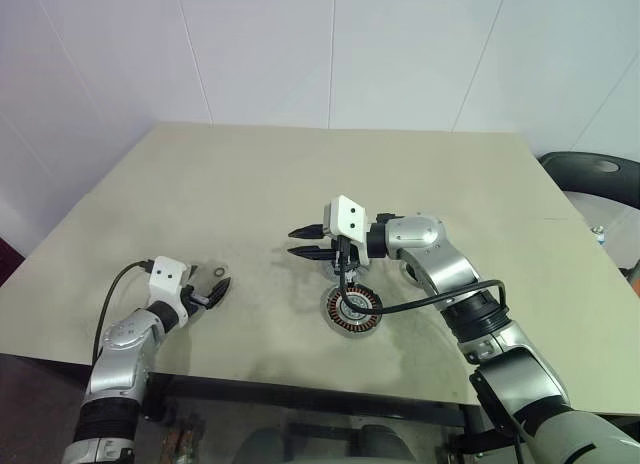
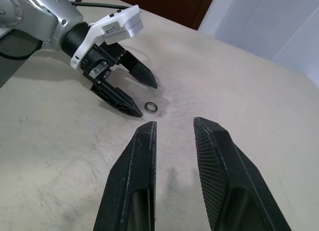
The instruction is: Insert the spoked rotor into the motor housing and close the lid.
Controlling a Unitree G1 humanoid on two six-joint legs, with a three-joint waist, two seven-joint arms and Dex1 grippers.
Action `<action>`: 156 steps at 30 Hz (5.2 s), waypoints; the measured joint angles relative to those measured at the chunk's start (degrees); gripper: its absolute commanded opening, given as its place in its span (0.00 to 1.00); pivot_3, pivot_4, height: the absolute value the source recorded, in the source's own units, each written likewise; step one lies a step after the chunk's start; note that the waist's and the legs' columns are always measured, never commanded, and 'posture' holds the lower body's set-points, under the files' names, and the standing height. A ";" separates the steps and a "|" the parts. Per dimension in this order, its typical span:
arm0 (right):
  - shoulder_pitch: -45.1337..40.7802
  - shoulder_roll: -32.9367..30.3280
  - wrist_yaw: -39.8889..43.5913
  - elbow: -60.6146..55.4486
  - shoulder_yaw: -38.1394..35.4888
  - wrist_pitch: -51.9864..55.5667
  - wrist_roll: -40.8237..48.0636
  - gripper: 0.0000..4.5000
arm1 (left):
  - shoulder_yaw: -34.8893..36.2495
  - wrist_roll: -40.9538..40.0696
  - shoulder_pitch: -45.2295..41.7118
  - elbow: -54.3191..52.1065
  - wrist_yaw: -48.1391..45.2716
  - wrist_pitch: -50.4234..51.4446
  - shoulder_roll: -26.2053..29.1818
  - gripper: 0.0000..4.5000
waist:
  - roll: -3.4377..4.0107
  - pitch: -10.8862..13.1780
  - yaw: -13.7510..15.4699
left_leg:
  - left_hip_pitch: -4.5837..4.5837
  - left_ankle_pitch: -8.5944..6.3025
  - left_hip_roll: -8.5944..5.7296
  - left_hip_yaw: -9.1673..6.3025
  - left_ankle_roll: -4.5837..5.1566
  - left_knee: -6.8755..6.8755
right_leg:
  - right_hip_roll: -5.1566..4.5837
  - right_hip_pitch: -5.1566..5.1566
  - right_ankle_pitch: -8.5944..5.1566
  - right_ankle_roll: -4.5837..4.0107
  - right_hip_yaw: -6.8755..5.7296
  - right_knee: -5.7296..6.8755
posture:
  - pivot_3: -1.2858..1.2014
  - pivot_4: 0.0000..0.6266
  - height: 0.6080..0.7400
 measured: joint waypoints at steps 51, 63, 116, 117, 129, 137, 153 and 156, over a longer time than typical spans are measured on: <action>2.08 -0.56 -1.46 -1.46 0.01 -2.84 -4.06 0.28 | -3.55 3.79 -3.91 -3.27 2.71 9.84 -4.18 0.99 | 0.14 -0.17 1.52 | 0.31 0.01 -0.07 -0.09 0.00 0.17 | -0.05 0.41 0.00 0.01 -0.01 0.04 | 0.52 0.00 1.00; 2.08 -0.57 -1.43 -1.46 0.01 -3.16 -4.47 0.28 | -4.16 3.98 -5.21 -0.12 3.79 8.32 -4.12 0.99 | 0.15 -0.16 1.39 | 1.05 0.03 -0.06 -0.11 -0.02 0.07 | -0.04 1.08 -0.01 0.00 -0.01 -0.01 | 0.52 0.00 1.00; 1.78 0.01 -2.31 0.87 0.05 -5.25 -6.11 0.28 | -2.20 -6.44 -3.09 -10.56 -5.23 10.36 -3.09 0.16 | 0.15 -0.12 1.21 | -0.30 0.04 -0.01 -0.10 -0.04 -0.25 | -0.02 -0.24 0.01 0.00 0.00 -0.33 | 0.52 0.00 1.00; 1.64 0.07 -2.42 0.94 0.04 -5.48 -6.19 0.28 | -1.74 -8.06 -3.17 -12.80 -6.57 9.81 -3.07 0.16 | 0.15 -0.12 1.12 | -0.42 0.03 -0.01 -0.10 -0.04 -0.26 | -0.02 -0.34 0.01 0.00 0.00 -0.37 | 0.52 0.00 1.00; -2.56 1.67 -4.26 5.92 -3.03 -3.65 -4.07 0.28 | -8.61 -10.30 -3.19 -18.43 -19.35 8.75 2.67 0.16 | 0.22 -0.08 -0.12 | -0.37 0.04 -0.02 -0.08 -0.03 -0.26 | 0.03 -0.28 0.01 0.00 -0.01 -0.39 | 0.52 0.00 1.00; -3.25 -8.28 4.91 6.98 -6.74 -0.70 -0.64 0.28 | -10.89 -8.82 -9.00 -12.85 -22.14 7.71 2.71 0.16 | 0.19 -0.09 0.16 | -0.38 0.00 -0.04 -0.09 0.05 -0.24 | 0.02 -0.19 0.01 0.01 -0.01 -0.48 | 0.52 0.00 1.00; 16.15 -26.06 13.63 -8.64 -11.76 10.42 4.87 0.28 | -17.83 -6.43 -16.93 -2.47 -33.16 6.05 1.55 0.16 | 0.23 -0.03 0.60 | 0.02 -0.05 0.06 -0.09 0.15 -0.04 | 0.24 0.34 0.02 0.03 0.01 -0.56 | 0.52 0.00 1.00; 19.21 -27.23 12.68 -11.48 -12.96 11.55 5.16 0.28 | -19.47 -5.45 -19.45 1.31 -35.96 4.62 0.96 0.16 | 0.20 -0.02 1.31 | 0.00 -0.05 0.05 -0.08 0.16 0.04 | 0.26 0.34 0.06 0.10 0.01 -0.57 | 0.52 0.00 1.00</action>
